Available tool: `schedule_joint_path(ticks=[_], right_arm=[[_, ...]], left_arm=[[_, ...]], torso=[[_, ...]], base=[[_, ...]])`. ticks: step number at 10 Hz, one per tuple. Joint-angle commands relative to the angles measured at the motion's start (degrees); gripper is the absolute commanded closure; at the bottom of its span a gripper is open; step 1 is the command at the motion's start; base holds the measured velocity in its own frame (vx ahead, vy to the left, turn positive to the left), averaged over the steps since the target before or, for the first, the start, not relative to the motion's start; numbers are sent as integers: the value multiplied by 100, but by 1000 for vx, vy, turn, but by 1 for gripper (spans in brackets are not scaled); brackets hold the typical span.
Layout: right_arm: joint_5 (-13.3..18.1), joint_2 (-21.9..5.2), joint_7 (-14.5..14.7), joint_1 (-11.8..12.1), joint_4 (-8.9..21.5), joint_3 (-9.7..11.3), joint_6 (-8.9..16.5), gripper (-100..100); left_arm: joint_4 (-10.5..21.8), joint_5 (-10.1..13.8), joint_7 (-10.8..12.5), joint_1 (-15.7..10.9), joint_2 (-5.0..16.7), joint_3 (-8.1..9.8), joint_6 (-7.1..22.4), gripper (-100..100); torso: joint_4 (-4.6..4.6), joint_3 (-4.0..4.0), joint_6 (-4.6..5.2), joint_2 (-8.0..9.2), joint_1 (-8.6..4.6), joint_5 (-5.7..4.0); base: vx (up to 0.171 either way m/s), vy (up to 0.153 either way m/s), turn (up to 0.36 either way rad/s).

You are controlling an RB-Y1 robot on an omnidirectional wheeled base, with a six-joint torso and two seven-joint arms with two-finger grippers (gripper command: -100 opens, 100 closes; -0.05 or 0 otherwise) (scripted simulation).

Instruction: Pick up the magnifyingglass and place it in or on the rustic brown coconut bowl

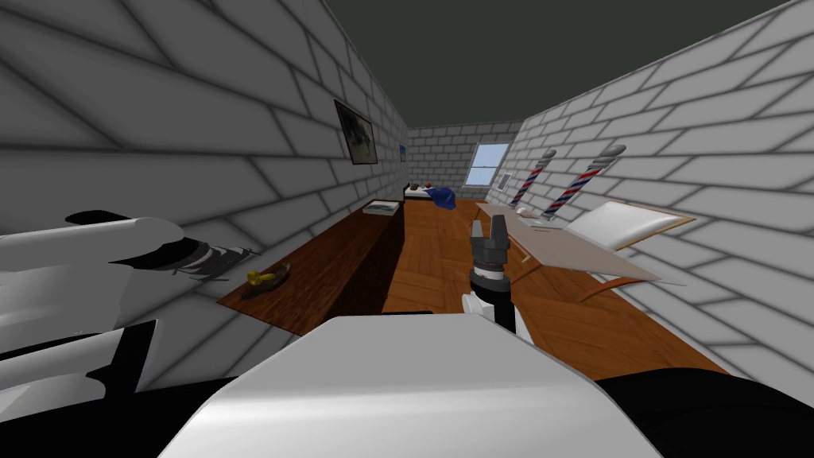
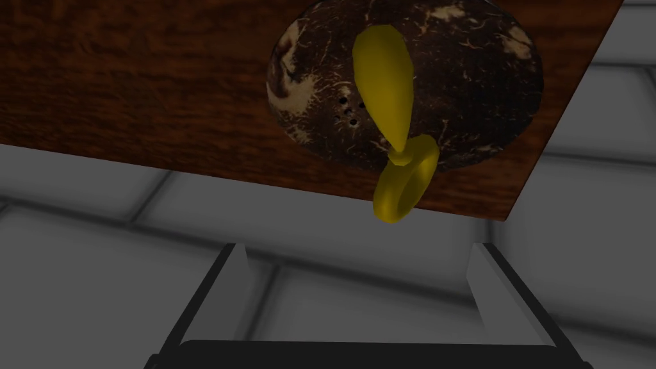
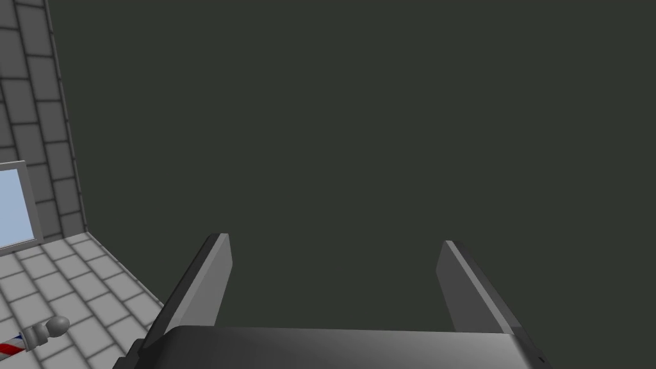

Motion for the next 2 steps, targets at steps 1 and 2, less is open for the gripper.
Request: schedule_joint_path(ticks=[1,2], right_arm=[[0,0,0,0,0,0,0,0],[0,0,0,0,0,0,0,0]], left_arm=[[0,0,0,0,0,0,0,0],[0,0,0,0,0,0,0,0]], torso=[[0,0,0,0,0,0],[0,0,0,0,0,0]], base=[[0,0,0],[0,0,0]])
